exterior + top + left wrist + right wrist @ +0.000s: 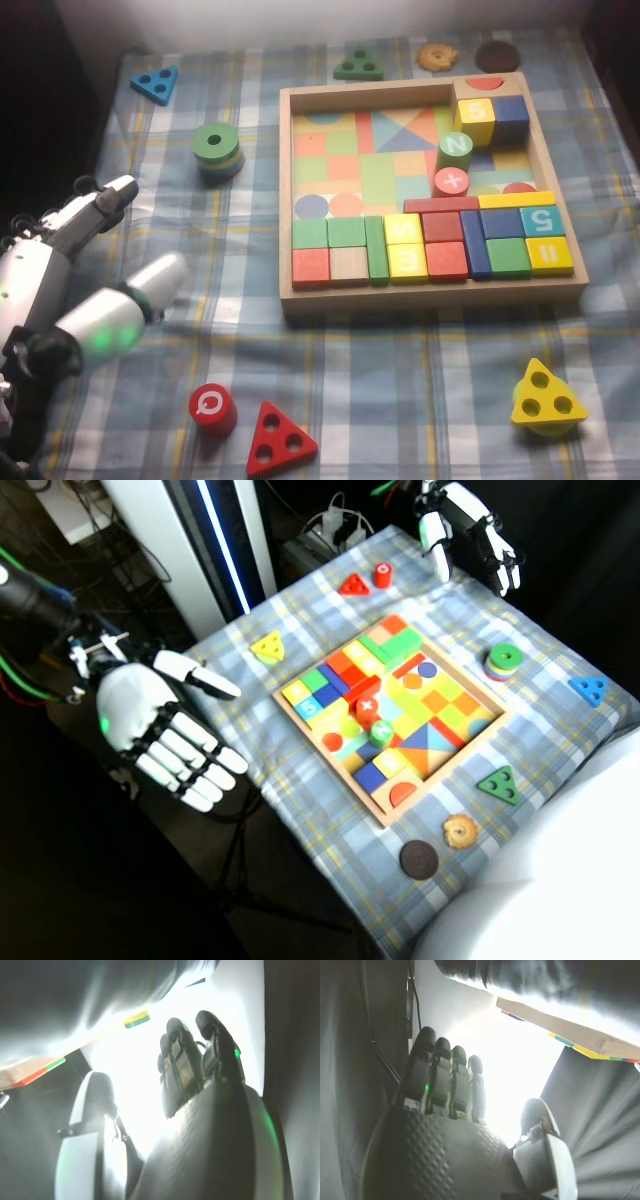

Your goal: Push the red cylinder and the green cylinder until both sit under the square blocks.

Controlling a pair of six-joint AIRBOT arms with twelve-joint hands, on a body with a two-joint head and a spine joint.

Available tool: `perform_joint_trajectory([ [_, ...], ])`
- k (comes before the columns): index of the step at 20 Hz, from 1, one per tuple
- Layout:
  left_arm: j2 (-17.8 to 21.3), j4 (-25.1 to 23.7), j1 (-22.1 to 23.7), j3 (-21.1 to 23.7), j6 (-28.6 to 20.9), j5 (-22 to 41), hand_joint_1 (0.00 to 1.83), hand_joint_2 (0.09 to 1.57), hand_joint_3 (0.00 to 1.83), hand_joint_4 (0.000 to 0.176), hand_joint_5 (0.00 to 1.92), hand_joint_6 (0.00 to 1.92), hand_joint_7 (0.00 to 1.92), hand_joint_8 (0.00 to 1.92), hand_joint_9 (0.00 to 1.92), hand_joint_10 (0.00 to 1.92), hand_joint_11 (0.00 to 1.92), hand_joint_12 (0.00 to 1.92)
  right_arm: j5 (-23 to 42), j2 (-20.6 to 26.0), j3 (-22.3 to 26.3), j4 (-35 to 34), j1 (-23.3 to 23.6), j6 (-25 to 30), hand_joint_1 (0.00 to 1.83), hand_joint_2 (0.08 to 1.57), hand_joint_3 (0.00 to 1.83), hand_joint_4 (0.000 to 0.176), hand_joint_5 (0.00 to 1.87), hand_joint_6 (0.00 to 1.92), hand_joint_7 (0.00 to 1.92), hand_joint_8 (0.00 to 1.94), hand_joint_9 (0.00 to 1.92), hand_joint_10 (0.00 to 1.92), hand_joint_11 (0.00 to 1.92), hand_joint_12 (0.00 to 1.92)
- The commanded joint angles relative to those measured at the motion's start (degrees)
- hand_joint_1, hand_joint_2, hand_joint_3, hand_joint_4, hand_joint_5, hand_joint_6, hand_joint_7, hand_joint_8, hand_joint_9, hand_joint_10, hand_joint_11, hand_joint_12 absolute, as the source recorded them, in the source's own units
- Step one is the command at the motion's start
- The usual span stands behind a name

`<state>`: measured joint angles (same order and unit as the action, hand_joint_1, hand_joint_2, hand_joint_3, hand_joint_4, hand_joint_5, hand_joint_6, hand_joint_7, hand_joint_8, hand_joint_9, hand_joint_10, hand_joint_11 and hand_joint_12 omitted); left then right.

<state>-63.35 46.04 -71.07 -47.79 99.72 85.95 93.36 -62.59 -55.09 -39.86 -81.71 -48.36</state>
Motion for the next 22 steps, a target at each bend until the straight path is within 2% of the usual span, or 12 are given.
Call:
perform_joint_trajectory([
  [1,0.41,-2.73,0.32,-0.08,-0.4,6.82,0.0,1.1,0.01,0.112,0.33,0.0,0.42,0.0,0.3,0.02,0.0,0.36,7.29,0.34,0.1,1.25,0.04,-0.02,0.0,1.09,0.03,0.134,0.27,0.0,0.29,0.0,0.2,0.01,0.11,0.1],
  [3,0.41,-2.71,0.33,-0.09,-0.4,6.76,0.0,1.08,0.0,0.126,0.31,0.0,0.41,0.0,0.3,0.01,0.0,0.34,7.15,0.47,0.12,1.52,0.04,-0.07,0.0,1.09,0.02,0.118,0.27,0.0,0.29,0.0,0.2,0.01,0.11,0.1],
  [8,0.37,-2.7,0.42,-0.23,-0.41,6.45,0.0,1.05,0.0,0.126,0.3,0.0,0.41,0.0,0.29,0.0,0.0,0.28,5.27,1.57,0.03,4.54,1.22,-0.17,0.0,1.07,0.0,0.13,0.26,0.0,0.32,0.01,0.23,0.02,0.13,0.1],
  [11,0.44,-2.75,0.51,-0.25,-0.41,6.31,0.0,1.09,0.0,0.085,0.33,0.0,0.41,0.0,0.3,0.0,0.0,0.33,-2.28,3.88,-1.81,12.86,5.42,0.17,0.0,1.12,0.02,0.1,0.27,0.0,0.31,0.0,0.24,0.01,0.15,0.1],
  [12,0.44,-2.75,0.51,-0.26,-0.41,6.3,0.0,1.08,0.0,0.085,0.35,0.01,0.41,0.0,0.3,0.0,0.0,0.35,-4.33,4.19,-2.59,15.1,6.55,1.22,0.0,1.17,0.01,0.066,0.3,0.0,0.31,0.0,0.24,0.0,0.13,0.08],
  [13,0.44,-2.78,0.52,-0.28,-0.41,6.25,0.0,1.08,0.0,0.088,0.35,0.01,0.4,0.0,0.3,0.0,0.0,0.36,-7.15,4.44,-4.06,18.18,8.08,3.41,0.0,1.18,0.01,0.051,0.31,0.01,0.31,0.0,0.23,0.0,0.13,0.07],
  [15,0.39,-2.93,0.54,-0.34,-0.41,6.11,0.0,1.12,0.01,0.06,0.36,0.0,0.38,0.0,0.29,0.0,0.0,0.4,-13.82,4.52,-7.93,24.58,11.75,8.71,0.0,1.16,0.0,0.049,0.24,0.0,0.19,0.0,0.09,0.0,0.01,0.02],
  [16,0.37,-2.98,0.54,-0.35,-0.41,6.06,0.0,1.11,0.0,0.064,0.36,0.0,0.38,0.0,0.29,0.0,0.0,0.36,-15.23,4.51,-8.58,25.69,12.49,9.61,0.0,1.11,0.0,0.082,0.24,0.0,0.17,0.0,0.05,0.0,0.0,0.0],
  [18,0.37,-3.13,0.55,-0.41,-0.41,5.85,0.0,1.12,0.0,0.071,0.36,0.01,0.38,0.0,0.3,0.0,0.0,0.3,-19.25,4.51,-10.51,29.41,15.19,11.2,0.0,1.1,0.0,0.051,0.29,0.02,0.18,0.01,0.02,0.0,0.0,0.0],
  [19,0.34,-3.13,0.55,-0.45,-0.41,5.72,0.0,1.12,0.0,0.076,0.36,0.0,0.38,0.0,0.3,0.0,0.0,0.28,-20.99,4.43,-11.26,30.91,16.29,11.67,0.0,1.07,0.0,0.056,0.3,0.01,0.18,0.0,0.01,0.0,0.0,0.0],
  [20,0.31,-3.13,0.56,-0.47,-0.41,5.6,0.0,1.12,0.0,0.082,0.37,0.01,0.38,0.0,0.3,0.01,0.0,0.27,-22.78,4.05,-12.2,32.71,17.55,12.53,0.0,1.01,0.0,0.123,0.31,0.0,0.16,0.0,0.0,0.0,0.0,0.0],
  [22,0.22,-3.13,0.56,-0.47,-0.57,5.56,0.0,1.14,0.0,0.072,0.41,0.0,0.42,0.0,0.34,0.01,0.0,0.48,-25.65,3.05,-13.74,35.09,19.49,13.55,0.0,0.98,0.0,0.121,0.29,0.0,0.09,0.0,0.0,0.0,0.0,0.0],
])
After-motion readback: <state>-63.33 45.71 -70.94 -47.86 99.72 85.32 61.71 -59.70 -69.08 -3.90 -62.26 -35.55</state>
